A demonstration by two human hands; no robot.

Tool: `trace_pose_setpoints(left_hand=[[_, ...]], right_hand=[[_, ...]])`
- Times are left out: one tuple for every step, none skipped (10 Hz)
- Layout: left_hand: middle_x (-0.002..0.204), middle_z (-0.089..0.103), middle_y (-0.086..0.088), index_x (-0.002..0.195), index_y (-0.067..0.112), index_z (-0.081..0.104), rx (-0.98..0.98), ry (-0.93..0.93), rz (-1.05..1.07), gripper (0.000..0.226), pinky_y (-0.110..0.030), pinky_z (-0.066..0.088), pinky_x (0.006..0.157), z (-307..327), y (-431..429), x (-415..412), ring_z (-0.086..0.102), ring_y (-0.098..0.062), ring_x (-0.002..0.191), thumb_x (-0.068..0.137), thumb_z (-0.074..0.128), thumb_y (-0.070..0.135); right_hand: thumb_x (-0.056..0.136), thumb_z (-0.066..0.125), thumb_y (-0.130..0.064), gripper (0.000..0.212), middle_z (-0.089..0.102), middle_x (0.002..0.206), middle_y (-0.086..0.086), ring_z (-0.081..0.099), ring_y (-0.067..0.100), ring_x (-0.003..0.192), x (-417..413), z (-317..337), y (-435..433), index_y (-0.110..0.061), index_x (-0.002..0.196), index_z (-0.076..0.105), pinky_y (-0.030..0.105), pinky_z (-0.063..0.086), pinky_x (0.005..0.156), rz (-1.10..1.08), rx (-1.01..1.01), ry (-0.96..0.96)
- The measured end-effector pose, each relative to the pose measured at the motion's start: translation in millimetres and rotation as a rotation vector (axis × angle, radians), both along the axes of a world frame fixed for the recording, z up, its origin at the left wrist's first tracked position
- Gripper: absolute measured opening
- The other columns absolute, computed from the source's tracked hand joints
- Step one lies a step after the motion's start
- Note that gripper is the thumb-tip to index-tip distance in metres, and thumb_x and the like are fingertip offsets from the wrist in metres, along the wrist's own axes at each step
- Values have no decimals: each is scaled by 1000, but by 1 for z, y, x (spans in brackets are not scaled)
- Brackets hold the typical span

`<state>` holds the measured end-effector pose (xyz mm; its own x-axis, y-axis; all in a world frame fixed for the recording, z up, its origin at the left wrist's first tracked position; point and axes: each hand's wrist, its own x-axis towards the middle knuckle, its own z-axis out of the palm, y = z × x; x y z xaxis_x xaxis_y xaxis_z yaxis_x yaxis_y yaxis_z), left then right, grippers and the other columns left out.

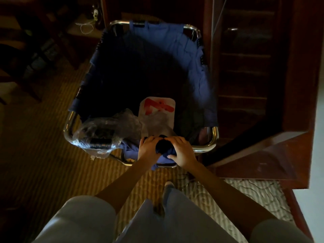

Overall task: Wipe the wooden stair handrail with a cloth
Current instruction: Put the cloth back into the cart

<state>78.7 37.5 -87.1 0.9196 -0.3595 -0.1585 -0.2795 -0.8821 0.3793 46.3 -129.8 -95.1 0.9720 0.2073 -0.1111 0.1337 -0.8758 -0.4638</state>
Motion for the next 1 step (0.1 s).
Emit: trace_pose_setpoints(left_hand=[[146,46,0,147,22,38,30,128,-116,62,-34,20,111,15,4,11,39,-21,136,91,62,34]], right_hand=[[80,78,-31,77,45,146,3,37,23,135,9,10,-11,-18,146,41,33,30,111,85,33,82]])
